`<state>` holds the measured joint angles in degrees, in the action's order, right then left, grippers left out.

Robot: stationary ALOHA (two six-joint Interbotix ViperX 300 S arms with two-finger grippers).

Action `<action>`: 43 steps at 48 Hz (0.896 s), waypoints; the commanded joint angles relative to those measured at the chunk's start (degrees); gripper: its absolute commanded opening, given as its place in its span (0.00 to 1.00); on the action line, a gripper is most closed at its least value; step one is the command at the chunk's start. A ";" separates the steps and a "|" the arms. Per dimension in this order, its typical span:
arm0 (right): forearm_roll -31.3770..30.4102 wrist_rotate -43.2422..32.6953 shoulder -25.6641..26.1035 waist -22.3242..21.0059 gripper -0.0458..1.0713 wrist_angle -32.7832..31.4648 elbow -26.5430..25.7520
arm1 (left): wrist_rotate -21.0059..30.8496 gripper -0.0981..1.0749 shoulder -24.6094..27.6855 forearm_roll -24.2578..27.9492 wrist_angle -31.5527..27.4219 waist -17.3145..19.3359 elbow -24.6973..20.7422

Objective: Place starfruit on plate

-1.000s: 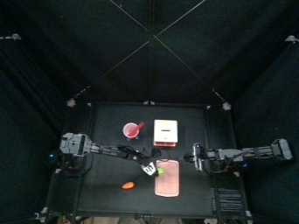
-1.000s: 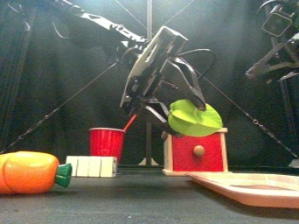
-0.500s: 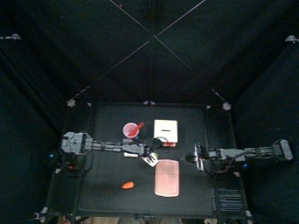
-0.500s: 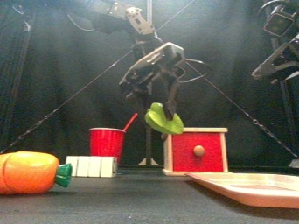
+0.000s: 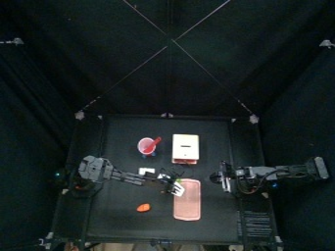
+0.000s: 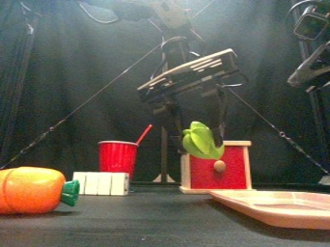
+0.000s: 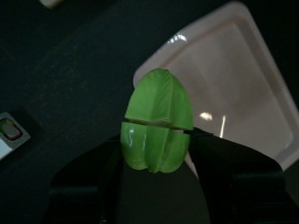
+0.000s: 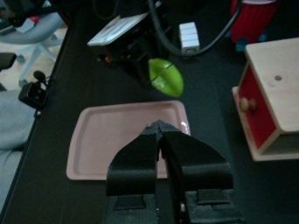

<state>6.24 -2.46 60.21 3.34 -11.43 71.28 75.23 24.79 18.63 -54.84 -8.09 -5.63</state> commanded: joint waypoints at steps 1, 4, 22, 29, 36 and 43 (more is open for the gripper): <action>0.09 0.09 -0.26 1.23 0.06 -1.23 -1.23 | 7.38 0.52 -0.53 3.87 0.26 -0.88 -2.20; -0.09 0.18 -0.26 1.76 0.06 -1.76 -1.05 | 13.18 0.52 0.09 5.80 0.26 -1.76 -2.37; -2.20 0.18 -0.18 1.67 0.06 -1.85 -1.67 | 42.63 0.52 4.75 15.82 -0.18 -8.96 -3.52; -2.90 0.18 -0.18 1.49 0.06 -1.85 -1.85 | 45.00 0.52 5.71 16.61 -0.53 -10.02 -4.48; -2.99 0.18 -0.18 1.49 0.06 -1.85 -1.85 | 45.18 0.52 7.65 16.61 -0.53 -10.63 -6.42; -2.90 0.09 -0.18 1.41 0.06 -1.85 -1.85 | 45.09 0.54 8.79 16.70 -0.53 -10.55 -7.73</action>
<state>3.25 -2.46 60.38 4.83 -13.54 71.10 120.23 34.37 34.80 -55.37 -18.81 -11.25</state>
